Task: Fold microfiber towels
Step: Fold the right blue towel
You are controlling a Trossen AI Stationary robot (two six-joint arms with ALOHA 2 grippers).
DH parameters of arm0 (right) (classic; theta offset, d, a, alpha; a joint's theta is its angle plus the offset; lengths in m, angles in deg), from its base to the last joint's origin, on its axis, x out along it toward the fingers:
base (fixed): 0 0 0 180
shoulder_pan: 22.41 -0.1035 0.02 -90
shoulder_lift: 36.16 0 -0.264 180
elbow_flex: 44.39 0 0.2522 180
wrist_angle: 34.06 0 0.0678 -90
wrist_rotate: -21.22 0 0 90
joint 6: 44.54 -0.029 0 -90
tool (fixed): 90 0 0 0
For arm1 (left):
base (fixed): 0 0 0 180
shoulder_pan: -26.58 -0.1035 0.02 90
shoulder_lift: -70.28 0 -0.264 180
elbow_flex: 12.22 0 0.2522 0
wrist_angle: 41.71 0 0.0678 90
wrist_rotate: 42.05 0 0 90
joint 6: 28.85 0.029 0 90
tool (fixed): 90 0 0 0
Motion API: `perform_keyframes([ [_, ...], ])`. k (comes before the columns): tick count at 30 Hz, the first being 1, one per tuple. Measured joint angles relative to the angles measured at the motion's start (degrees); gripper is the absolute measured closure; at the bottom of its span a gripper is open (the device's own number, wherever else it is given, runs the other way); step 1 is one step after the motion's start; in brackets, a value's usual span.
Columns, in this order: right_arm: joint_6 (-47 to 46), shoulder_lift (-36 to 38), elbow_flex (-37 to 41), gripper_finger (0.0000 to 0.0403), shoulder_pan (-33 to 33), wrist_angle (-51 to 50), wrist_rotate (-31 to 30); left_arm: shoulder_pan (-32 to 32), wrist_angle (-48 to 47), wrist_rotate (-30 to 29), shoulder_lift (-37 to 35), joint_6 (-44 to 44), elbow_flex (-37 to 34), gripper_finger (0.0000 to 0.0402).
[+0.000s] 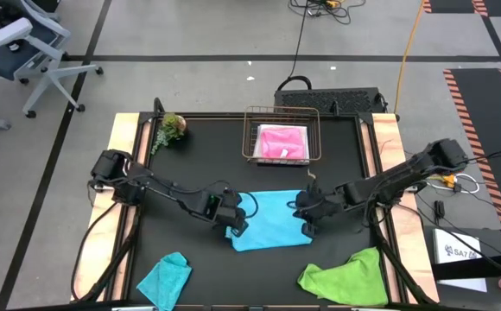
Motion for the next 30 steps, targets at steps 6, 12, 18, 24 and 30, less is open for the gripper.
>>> perform_keyframes([
  [6, 0.2, 7.3, 0.0, 0.0399, 0.2, 0.0, -1.6, 2.1, 0.2, 10.5, 0.0, 12.0, 0.0, 0.0396],
  [12, 2.5, 9.6, 0.0, 0.0399, 1.8, 0.2, -3.2, 7.8, 1.8, 12.7, 0.0, 16.4, 0.0, 0.0392],
  [18, 2.6, 8.8, 0.0, 0.0399, 3.0, 0.0, -3.0, 12.0, 5.5, 9.4, 0.0, 12.8, 0.0, 0.0398],
  [24, 2.7, 8.8, 0.0, 0.0389, 3.0, -0.1, -3.0, 14.2, 7.3, 2.0, 0.0, 16.8, 0.0, 0.0386],
  [30, 2.0, 8.8, 0.2, 0.0383, 3.0, -0.1, -3.0, 14.6, 8.0, 1.8, 0.2, 30.4, 0.0, 0.0385],
])
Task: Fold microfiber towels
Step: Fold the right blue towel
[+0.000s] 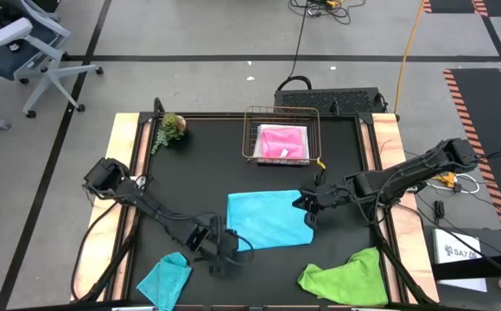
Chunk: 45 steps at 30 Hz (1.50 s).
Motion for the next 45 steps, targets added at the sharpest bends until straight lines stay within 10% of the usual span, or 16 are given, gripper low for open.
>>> perform_keyframes([
  [18, -3.9, 0.0, 3.3, 0.0383, 0.0, 0.9, 0.1, -2.4, 1.9, 7.7, 0.0, 11.3, 0.0, 0.0315],
  [27, -3.6, 0.0, 3.3, 0.0383, 0.0, 1.0, 0.0, -2.0, 3.9, 3.1, 1.5, 17.3, 0.0, 0.0245],
  [45, -3.7, 0.0, 3.4, 0.0383, 0.0, 2.1, 0.1, -0.9, 5.4, -4.3, 5.3, 21.3, 0.0, 0.0243],
])
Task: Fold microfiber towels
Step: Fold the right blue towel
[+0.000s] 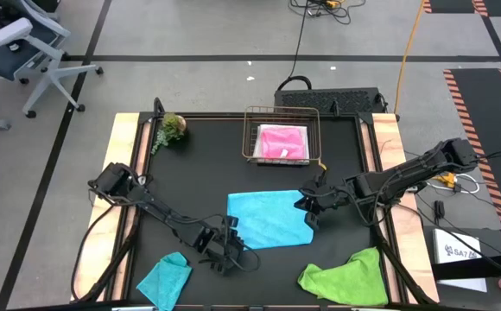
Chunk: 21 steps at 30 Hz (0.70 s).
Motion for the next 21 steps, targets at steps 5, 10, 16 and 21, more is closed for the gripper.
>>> perform_keyframes([
  [5, 0.0, 0.0, 0.0, 0.0383, 0.0, 0.0, 0.0, 0.4, 0.0, 0.4, 0.8, -0.2, 0.0, 0.0243],
  [10, 0.0, 0.0, 0.0, 0.0383, 0.0, 0.0, -0.1, 1.9, 0.3, 0.4, 1.6, 0.9, 0.0, 0.0243],
  [16, 0.0, 0.0, 0.0, 0.0383, 0.0, 0.1, -0.1, 1.9, 0.3, -1.8, 1.6, 0.4, 0.0, 0.0243],
  [21, -0.8, 0.0, 0.0, 0.0383, 0.0, 0.3, -0.2, 1.2, 0.4, -1.9, 2.3, -3.4, 0.0, 0.0246],
])
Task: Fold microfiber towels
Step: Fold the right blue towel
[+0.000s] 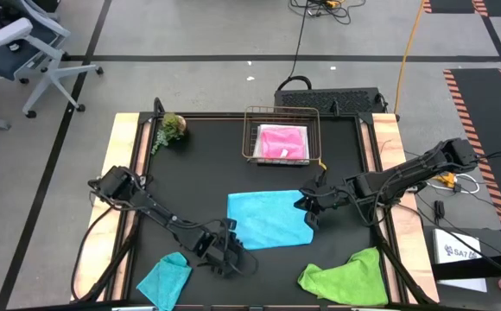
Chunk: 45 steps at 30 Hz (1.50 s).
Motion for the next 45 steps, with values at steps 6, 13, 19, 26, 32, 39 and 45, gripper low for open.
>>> perform_keyframes([
  [6, -0.3, 0.0, 0.0, 0.0383, 0.0, -0.2, 0.0, 0.0, -0.1, 0.4, -1.1, -6.1, 0.0, 0.0318],
  [13, -0.4, 0.0, 0.0, 0.0383, 0.0, -0.4, 0.0, -0.7, -4.3, -1.7, -6.8, -8.7, 1.6, 0.0389],
  [19, -0.4, 0.0, 0.0, 0.0383, 0.0, -0.2, 0.0, -1.8, -14.9, -0.3, -8.0, -6.4, 1.7, 0.0397],
  [26, -0.4, 0.0, 0.0, 0.0383, 0.0, -0.2, 0.1, -1.6, -15.7, 2.4, -7.2, -5.9, 0.8, 0.0389],
  [32, -0.4, 0.0, 0.0, 0.0383, 0.0, 0.0, 1.4, -1.7, -15.2, 5.0, -6.8, -7.0, 0.8, 0.0394],
  [39, -0.2, 0.0, 0.0, 0.0383, 0.0, 0.0, 1.5, -1.7, -16.2, 5.6, -6.8, -12.4, 0.8, 0.0324],
  [45, -0.2, 0.0, 0.0, 0.0383, 0.0, 0.0, 1.6, -1.8, -21.1, 5.7, -6.8, -15.4, 0.8, 0.0264],
])
